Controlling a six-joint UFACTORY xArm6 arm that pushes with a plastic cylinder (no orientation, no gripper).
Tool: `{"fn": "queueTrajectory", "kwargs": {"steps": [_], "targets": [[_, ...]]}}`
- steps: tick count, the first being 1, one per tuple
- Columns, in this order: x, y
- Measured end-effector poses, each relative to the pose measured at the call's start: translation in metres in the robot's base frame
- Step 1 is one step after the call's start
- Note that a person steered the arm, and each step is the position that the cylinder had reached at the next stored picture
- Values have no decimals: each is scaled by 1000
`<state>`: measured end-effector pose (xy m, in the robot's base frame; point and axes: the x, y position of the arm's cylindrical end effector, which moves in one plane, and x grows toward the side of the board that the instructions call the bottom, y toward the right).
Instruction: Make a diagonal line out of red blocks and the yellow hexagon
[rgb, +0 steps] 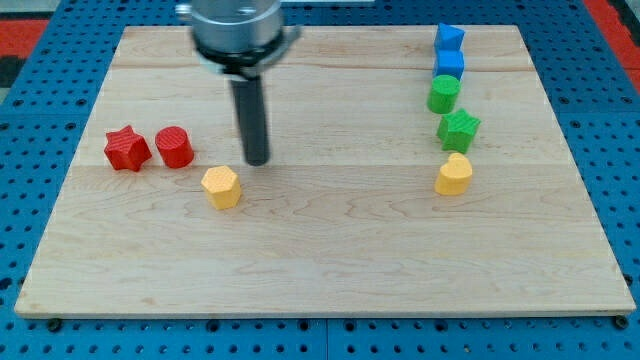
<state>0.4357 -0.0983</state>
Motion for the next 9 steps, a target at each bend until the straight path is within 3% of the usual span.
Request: {"fn": "queueTrajectory", "kwargs": {"steps": [3,5,9], "targets": [[-81,-75],[-52,-82],[35,-9]]}}
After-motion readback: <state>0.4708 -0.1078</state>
